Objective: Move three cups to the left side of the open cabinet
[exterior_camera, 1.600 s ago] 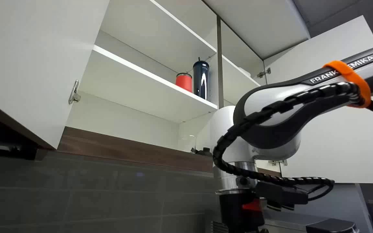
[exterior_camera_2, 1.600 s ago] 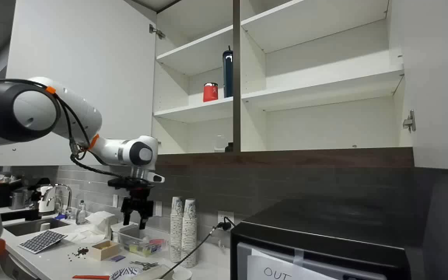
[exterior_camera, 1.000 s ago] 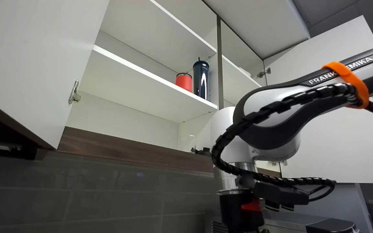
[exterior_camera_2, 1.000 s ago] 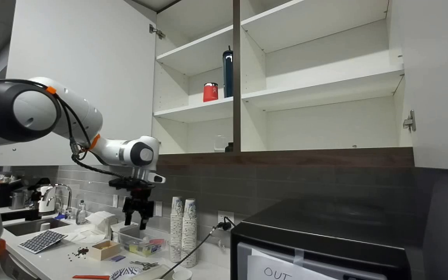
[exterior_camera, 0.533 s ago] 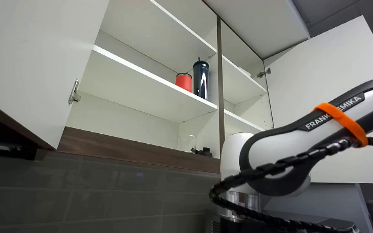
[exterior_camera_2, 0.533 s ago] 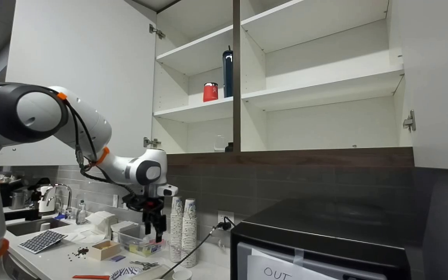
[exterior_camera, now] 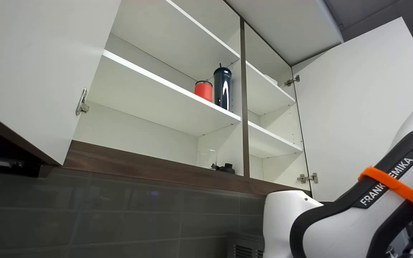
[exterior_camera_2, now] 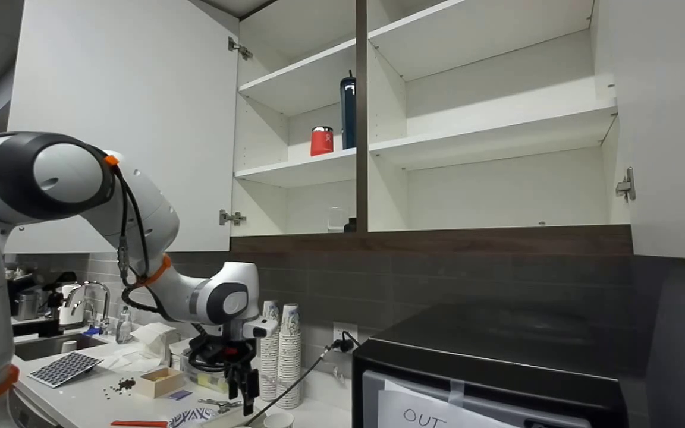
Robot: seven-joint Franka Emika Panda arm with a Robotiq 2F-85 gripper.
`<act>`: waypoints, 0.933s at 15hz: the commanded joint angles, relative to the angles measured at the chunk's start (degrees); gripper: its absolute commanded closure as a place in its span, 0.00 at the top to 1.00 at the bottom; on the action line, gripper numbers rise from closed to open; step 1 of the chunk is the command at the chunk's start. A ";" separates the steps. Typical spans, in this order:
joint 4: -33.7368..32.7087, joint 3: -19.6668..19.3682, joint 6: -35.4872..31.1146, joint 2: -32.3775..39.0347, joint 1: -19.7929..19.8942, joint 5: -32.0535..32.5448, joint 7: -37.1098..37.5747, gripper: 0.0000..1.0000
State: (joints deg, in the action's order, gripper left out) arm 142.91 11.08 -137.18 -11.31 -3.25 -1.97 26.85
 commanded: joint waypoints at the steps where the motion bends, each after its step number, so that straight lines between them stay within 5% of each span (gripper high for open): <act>1: -0.03 -0.52 0.11 0.19 -0.47 0.19 0.15 1.00; 8: -4.43 -1.33 -0.38 8.65 2.60 6.13 11.88 1.00; 14: -8.51 -5.76 0.08 16.69 1.70 4.24 11.82 1.00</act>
State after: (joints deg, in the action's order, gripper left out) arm 137.06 7.05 -137.19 0.91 -0.75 3.07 38.13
